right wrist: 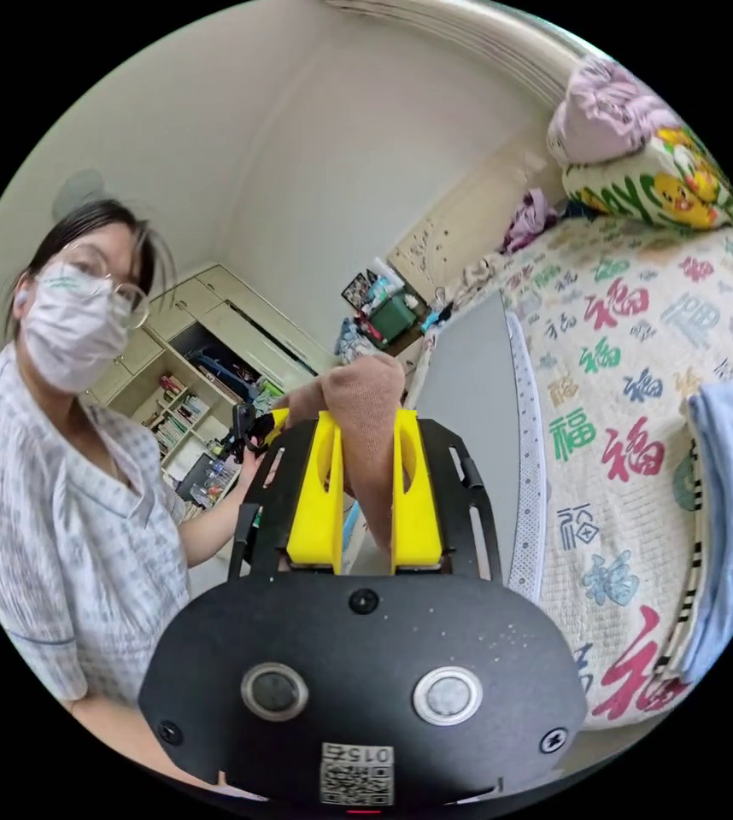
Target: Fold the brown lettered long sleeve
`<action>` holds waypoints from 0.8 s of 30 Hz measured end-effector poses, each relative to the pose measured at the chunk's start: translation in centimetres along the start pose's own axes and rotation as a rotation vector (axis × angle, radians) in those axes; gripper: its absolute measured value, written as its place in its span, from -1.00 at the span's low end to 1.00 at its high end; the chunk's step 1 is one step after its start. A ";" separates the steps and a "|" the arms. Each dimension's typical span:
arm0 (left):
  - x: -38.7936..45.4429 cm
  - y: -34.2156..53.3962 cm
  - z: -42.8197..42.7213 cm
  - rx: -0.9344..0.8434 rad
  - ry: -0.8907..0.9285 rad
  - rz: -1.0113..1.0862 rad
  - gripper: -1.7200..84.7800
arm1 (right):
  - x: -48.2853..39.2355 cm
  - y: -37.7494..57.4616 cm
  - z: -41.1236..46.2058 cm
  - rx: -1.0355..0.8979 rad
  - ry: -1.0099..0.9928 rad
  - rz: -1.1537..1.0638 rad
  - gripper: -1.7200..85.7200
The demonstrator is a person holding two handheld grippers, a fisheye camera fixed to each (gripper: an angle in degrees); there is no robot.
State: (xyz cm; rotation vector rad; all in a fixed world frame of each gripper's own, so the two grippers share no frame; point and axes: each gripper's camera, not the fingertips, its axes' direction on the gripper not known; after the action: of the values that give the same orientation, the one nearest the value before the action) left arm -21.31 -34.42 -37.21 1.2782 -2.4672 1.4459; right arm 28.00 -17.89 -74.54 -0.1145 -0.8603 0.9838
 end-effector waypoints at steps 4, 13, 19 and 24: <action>6.5 -2.1 3.4 -0.023 0.063 0.113 -0.81 | -3.1 4.0 -10.6 0.108 0.077 -0.085 -0.75; 12.8 -3.4 23.1 -0.122 0.308 0.038 -0.81 | 2.5 10.2 -32.4 0.158 0.271 -0.050 -0.75; 17.5 -2.5 36.7 -0.181 0.339 -0.080 -0.81 | 10.0 10.8 -45.2 0.082 0.310 0.001 -0.75; 20.9 -3.9 45.3 -0.219 0.331 -0.119 -0.81 | 13.3 10.1 -51.0 0.040 0.358 -0.030 -0.75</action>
State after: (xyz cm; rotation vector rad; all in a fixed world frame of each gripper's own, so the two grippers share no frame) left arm -16.02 -81.84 -52.40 1.0295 -2.2195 1.2059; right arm 59.39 12.50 -105.73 -0.2350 -0.5129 0.9166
